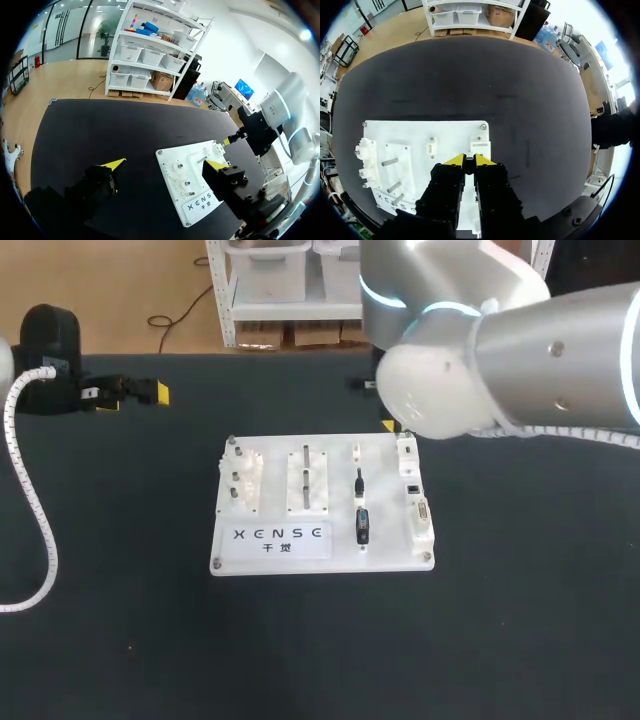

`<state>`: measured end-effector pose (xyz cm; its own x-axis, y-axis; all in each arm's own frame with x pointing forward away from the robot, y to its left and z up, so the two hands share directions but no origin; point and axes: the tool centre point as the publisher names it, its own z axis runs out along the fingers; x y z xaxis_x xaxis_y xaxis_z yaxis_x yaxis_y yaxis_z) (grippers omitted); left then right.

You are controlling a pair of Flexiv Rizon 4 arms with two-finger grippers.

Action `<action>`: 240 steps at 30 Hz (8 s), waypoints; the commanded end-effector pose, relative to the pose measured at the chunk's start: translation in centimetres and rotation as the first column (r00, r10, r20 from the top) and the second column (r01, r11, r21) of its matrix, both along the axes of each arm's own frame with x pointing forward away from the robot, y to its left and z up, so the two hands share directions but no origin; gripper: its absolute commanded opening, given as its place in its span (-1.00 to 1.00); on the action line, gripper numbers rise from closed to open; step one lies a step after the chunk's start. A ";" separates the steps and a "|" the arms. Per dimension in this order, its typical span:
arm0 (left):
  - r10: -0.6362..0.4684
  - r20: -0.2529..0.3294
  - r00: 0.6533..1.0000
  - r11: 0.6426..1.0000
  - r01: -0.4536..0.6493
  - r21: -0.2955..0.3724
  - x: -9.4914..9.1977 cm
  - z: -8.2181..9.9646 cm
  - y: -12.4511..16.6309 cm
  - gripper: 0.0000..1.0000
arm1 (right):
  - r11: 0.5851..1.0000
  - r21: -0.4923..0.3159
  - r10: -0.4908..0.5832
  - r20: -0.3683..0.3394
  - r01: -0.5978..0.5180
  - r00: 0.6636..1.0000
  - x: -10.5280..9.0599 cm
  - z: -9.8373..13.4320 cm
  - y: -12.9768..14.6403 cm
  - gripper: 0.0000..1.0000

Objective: Insert the USB connector, Ethernet cable, and multi-pin plug into their matching sockets one by one.

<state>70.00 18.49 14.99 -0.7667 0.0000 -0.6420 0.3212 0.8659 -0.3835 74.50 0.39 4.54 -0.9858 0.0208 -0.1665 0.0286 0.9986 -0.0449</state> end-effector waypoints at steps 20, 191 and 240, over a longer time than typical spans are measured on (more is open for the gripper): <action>0.000 0.000 1.000 1.000 0.000 0.000 0.0 0.0 0.0 1.00 | 1.000 -0.015 -0.016 0.048 0.017 0.999 -0.2 -2.4 -1.5 -1.00; 0.000 0.000 1.000 1.000 0.000 0.000 0.0 0.0 0.0 1.00 | 0.999 -0.033 0.002 -0.077 -0.004 0.997 -7.8 -4.5 -1.9 -0.09; 0.000 0.000 1.000 1.000 0.000 0.000 0.0 0.0 0.0 1.00 | 0.984 0.076 0.172 -0.119 -0.164 0.978 -13.2 0.5 4.8 1.00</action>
<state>70.00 18.49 14.99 -0.7667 0.0000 -0.6420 0.3212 0.8659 -0.3835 61.38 5.23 5.01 -0.9890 -0.1410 -0.0443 -0.1423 0.9894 0.0277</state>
